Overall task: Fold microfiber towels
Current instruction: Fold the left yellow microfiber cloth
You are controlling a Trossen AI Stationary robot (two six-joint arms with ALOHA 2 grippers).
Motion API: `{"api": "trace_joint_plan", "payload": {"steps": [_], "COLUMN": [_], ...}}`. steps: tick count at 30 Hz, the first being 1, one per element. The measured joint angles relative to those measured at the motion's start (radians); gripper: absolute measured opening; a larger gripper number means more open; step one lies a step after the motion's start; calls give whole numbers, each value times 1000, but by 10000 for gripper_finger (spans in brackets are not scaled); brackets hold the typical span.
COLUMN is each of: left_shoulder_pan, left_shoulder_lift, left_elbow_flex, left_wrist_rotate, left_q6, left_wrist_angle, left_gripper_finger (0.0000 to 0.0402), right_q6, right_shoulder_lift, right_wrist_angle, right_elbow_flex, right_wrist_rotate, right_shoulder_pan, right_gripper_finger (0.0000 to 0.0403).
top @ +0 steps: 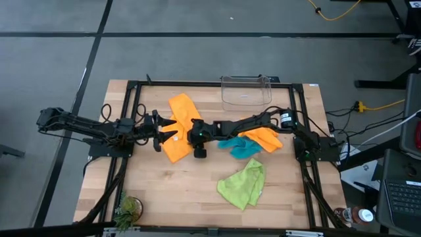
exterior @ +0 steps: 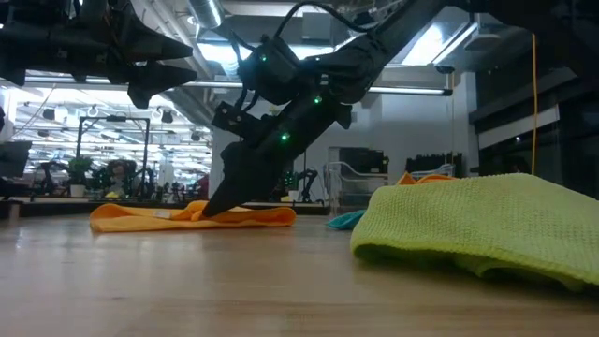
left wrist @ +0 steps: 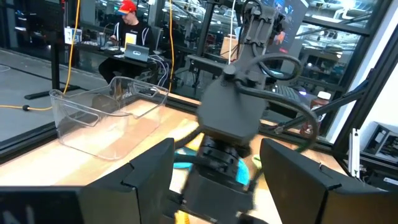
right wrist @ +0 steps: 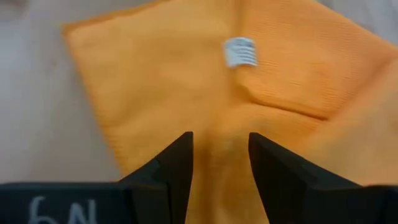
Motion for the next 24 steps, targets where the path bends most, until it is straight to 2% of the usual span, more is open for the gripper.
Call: {"api": "trace_joint_plan", "payload": {"steps": [24], "left_shoulder_pan": [0], "left_shoulder_lift": [0], "left_elbow_flex": [0], "left_wrist_rotate": [0], "left_q6": [0], "left_wrist_angle": [-15], "left_gripper_finger": [231], "right_q6": [27], "right_shoulder_lift": [38], "right_wrist_angle": [41], "right_elbow_flex": [6], "right_wrist_rotate": [4], "right_shoulder_pan": [-11], "right_gripper_finger": [156]}}
